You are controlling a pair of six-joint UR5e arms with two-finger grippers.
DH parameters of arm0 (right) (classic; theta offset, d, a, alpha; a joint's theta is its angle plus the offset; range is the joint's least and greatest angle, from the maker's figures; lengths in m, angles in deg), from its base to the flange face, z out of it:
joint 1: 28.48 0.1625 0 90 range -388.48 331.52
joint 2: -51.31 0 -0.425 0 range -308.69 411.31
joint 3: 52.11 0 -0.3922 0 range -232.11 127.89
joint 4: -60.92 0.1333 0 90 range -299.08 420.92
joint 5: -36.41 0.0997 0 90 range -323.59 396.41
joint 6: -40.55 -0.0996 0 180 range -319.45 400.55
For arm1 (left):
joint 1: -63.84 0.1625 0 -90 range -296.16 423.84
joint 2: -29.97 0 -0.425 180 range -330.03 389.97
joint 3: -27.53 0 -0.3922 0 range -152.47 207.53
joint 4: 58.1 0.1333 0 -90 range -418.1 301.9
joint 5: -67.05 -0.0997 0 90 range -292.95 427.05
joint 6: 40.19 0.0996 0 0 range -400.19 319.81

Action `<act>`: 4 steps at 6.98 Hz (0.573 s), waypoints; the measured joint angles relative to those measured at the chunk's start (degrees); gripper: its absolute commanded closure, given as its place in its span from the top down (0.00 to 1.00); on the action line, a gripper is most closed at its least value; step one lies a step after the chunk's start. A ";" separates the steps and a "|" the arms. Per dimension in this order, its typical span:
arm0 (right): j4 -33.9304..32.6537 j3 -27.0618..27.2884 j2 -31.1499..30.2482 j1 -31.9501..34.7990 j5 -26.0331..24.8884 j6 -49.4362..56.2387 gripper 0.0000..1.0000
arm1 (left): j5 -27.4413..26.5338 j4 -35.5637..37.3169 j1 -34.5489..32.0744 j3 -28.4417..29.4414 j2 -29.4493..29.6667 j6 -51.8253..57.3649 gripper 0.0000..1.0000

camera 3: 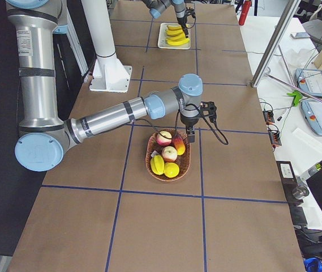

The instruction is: Transfer all bananas from basket to plate

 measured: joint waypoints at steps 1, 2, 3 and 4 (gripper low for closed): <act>-1.80 -1.80 0.37 2.19 0.13 5.95 1.00 | 3.60 0.57 -4.61 0.21 -0.33 8.69 1.00; -2.56 -3.43 0.34 4.66 0.22 10.95 1.00 | 8.91 2.72 -10.65 0.51 -0.51 18.67 1.00; -2.60 -3.92 -0.14 6.35 0.11 13.56 1.00 | 14.69 6.68 -17.32 0.69 -0.57 29.58 1.00; -2.37 -4.21 -0.58 7.12 -0.13 14.64 1.00 | 20.18 11.87 -24.12 0.82 -0.58 40.91 1.00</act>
